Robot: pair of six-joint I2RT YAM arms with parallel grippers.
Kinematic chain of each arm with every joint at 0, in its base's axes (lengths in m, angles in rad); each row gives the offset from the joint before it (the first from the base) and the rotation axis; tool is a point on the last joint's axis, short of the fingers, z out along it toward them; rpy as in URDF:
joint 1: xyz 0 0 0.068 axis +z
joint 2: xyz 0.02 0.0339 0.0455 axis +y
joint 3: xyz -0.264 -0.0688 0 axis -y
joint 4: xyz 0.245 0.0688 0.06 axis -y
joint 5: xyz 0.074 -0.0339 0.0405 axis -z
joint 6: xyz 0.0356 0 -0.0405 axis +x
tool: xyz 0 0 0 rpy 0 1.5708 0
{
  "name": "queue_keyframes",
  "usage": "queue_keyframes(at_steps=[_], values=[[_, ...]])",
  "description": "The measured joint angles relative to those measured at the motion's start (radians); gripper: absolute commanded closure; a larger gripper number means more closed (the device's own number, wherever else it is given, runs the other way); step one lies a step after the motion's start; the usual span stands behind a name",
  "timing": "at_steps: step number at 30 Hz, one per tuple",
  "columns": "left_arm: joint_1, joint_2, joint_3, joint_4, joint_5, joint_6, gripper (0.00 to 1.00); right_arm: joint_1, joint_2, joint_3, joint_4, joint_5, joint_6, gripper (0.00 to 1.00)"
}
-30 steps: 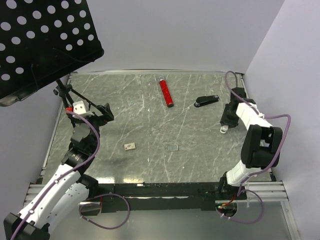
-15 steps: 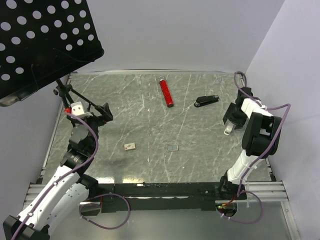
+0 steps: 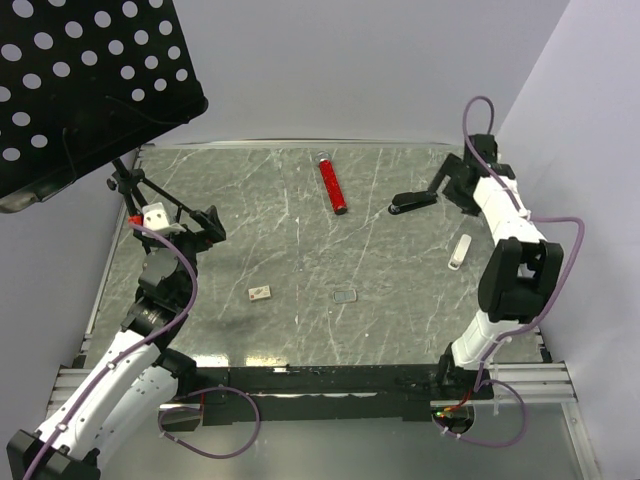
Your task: Load the staples into the stapler
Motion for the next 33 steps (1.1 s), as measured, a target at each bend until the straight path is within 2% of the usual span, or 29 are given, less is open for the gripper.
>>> queue_keyframes(at_steps=[8,15,21,24,25,28,33], values=[[0.001,-0.001,0.0,0.0,0.011,0.0,0.01,0.09,0.229,0.257,-0.013,0.026,0.095,0.0],[0.002,-0.013,0.0,0.002,0.014,0.0,0.0,0.122,0.437,0.436,-0.084,0.058,0.131,0.05],[0.003,-0.023,0.0,0.005,0.023,-0.001,0.01,0.141,0.528,0.492,-0.127,0.039,0.138,0.16],[0.003,-0.023,0.0,0.006,0.026,-0.001,0.01,0.15,0.547,0.503,-0.143,0.015,0.131,0.27],[0.003,-0.024,0.0,0.006,0.026,-0.001,0.01,0.153,0.548,0.503,-0.143,0.006,0.129,0.35],[0.003,-0.029,0.0,0.006,0.031,-0.002,0.01,0.161,0.545,0.491,-0.136,-0.01,0.115,0.46],[0.003,-0.035,0.0,0.007,0.041,-0.003,0.0,0.173,0.507,0.401,-0.116,-0.031,0.089,0.57]])
